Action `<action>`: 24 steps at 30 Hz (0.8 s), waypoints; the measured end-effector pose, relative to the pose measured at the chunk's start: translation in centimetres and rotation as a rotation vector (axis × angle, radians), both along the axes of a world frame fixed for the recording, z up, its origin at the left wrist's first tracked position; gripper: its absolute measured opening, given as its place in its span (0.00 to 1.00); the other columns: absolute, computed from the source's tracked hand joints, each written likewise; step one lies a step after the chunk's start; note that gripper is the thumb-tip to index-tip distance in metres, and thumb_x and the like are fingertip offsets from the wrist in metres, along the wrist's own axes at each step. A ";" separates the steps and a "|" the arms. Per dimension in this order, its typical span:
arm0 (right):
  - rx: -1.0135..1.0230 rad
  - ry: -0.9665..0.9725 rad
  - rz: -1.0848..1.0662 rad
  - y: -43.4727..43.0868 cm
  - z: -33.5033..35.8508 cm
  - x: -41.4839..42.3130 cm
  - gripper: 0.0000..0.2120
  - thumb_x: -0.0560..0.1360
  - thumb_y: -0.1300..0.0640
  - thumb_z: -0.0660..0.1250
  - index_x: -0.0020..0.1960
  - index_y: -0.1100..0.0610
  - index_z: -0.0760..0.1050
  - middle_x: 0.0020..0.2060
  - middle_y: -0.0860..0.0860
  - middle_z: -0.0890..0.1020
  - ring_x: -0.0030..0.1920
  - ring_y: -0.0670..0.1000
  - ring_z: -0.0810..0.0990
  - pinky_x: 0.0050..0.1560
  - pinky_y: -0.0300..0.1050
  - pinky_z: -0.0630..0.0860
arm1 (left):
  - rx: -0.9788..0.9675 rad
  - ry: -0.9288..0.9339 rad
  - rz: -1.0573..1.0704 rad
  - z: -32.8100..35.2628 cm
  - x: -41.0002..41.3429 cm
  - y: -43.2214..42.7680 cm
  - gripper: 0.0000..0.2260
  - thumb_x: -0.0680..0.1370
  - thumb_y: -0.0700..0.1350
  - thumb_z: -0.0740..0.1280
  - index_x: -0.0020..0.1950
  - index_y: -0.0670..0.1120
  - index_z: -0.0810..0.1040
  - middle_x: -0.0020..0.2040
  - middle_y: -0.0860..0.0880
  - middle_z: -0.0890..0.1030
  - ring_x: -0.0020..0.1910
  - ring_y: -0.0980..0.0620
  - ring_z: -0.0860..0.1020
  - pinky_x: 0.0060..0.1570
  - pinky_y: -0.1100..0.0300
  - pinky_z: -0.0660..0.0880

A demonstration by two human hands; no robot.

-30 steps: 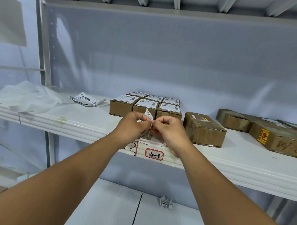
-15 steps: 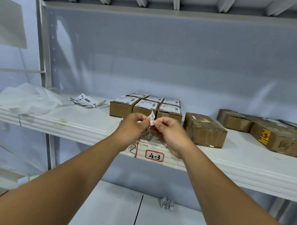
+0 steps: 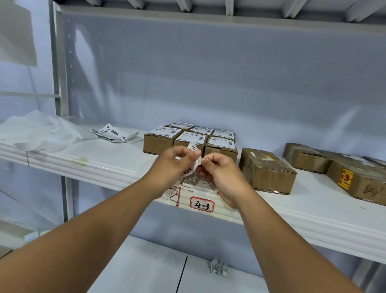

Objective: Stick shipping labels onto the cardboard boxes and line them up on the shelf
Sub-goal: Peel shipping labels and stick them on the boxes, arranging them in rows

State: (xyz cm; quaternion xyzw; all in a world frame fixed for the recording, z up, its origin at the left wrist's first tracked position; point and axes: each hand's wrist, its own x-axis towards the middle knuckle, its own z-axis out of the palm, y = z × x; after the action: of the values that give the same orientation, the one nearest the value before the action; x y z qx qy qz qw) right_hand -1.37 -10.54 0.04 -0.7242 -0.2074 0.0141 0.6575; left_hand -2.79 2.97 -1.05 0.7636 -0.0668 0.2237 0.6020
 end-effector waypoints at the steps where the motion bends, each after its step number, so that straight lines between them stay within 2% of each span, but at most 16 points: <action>1: -0.010 -0.006 -0.005 0.0 -0.1 0.1 0.12 0.81 0.61 0.58 0.40 0.57 0.73 0.36 0.53 0.79 0.35 0.48 0.77 0.24 0.29 0.68 | 0.013 -0.004 0.002 -0.1 0.0 0.0 0.08 0.75 0.51 0.69 0.42 0.47 0.79 0.35 0.55 0.77 0.31 0.61 0.73 0.37 0.64 0.70; 4: -0.022 -0.008 -0.002 0.0 -0.2 0.4 0.12 0.81 0.61 0.58 0.40 0.57 0.73 0.35 0.52 0.78 0.37 0.49 0.76 0.31 0.32 0.71 | 0.014 0.001 -0.002 -0.2 0.1 -0.4 0.05 0.73 0.47 0.71 0.41 0.47 0.80 0.40 0.53 0.79 0.36 0.56 0.75 0.39 0.63 0.71; 6: -0.008 -0.002 0.009 0.0 -0.1 0.4 0.12 0.81 0.62 0.57 0.40 0.58 0.72 0.35 0.52 0.78 0.39 0.50 0.76 0.36 0.35 0.73 | 0.001 0.007 -0.007 -0.2 0.1 -0.6 0.04 0.74 0.44 0.71 0.41 0.45 0.80 0.39 0.51 0.79 0.37 0.54 0.76 0.39 0.63 0.72; 9: 0.011 0.004 0.017 -0.1 -0.1 0.2 0.13 0.81 0.62 0.57 0.39 0.58 0.72 0.34 0.53 0.78 0.35 0.49 0.76 0.27 0.31 0.69 | -0.041 0.039 -0.024 -0.1 0.2 -0.5 0.05 0.75 0.43 0.70 0.39 0.46 0.80 0.38 0.47 0.80 0.37 0.51 0.77 0.40 0.59 0.73; 11: 0.033 0.007 0.023 0.0 0.0 0.2 0.12 0.81 0.64 0.58 0.39 0.59 0.72 0.33 0.54 0.78 0.31 0.47 0.77 0.27 0.31 0.71 | -0.085 0.060 -0.051 0.1 0.2 -0.3 0.06 0.75 0.40 0.69 0.38 0.46 0.79 0.34 0.47 0.78 0.33 0.53 0.74 0.34 0.64 0.72; 13: 0.030 0.002 0.024 0.1 0.0 0.3 0.11 0.80 0.63 0.59 0.40 0.59 0.73 0.33 0.53 0.78 0.32 0.47 0.77 0.32 0.34 0.74 | -0.112 0.053 -0.066 0.3 0.1 -0.3 0.07 0.76 0.38 0.67 0.38 0.44 0.78 0.30 0.50 0.75 0.28 0.57 0.70 0.28 0.68 0.68; 15: 0.002 -0.003 0.049 0.3 0.0 0.5 0.10 0.80 0.57 0.61 0.41 0.59 0.74 0.34 0.52 0.78 0.34 0.47 0.77 0.36 0.36 0.75 | -0.131 0.026 -0.067 0.2 -0.1 -0.3 0.08 0.76 0.37 0.67 0.37 0.44 0.77 0.29 0.52 0.74 0.26 0.57 0.69 0.27 0.67 0.67; 18: -0.105 -0.043 0.055 0.6 -0.2 0.7 0.16 0.78 0.47 0.62 0.44 0.60 0.75 0.35 0.51 0.78 0.36 0.46 0.76 0.40 0.39 0.75 | -0.152 0.002 -0.086 0.0 -0.2 -0.2 0.07 0.75 0.39 0.68 0.37 0.44 0.78 0.28 0.52 0.75 0.26 0.56 0.69 0.28 0.65 0.66; 20: -0.129 -0.072 0.047 0.6 -0.3 0.7 0.16 0.78 0.48 0.61 0.47 0.61 0.76 0.36 0.51 0.78 0.36 0.46 0.76 0.41 0.38 0.75 | -0.152 -0.004 -0.085 -0.1 -0.2 0.0 0.07 0.75 0.40 0.69 0.37 0.45 0.78 0.28 0.53 0.76 0.26 0.57 0.70 0.29 0.66 0.68; 24: -0.067 -0.059 0.088 0.3 -0.2 0.6 0.14 0.80 0.53 0.60 0.50 0.64 0.78 0.37 0.52 0.79 0.36 0.46 0.76 0.37 0.33 0.75 | -0.131 0.026 -0.145 0.0 -0.3 0.4 0.07 0.76 0.39 0.67 0.38 0.43 0.78 0.27 0.54 0.77 0.25 0.61 0.72 0.30 0.69 0.69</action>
State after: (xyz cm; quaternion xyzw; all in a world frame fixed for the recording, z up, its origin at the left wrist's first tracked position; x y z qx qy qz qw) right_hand -0.79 -10.25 -0.16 -0.7360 -0.2580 0.0284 0.6253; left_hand -3.04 3.32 -1.09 0.7186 -0.0994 0.1735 0.6660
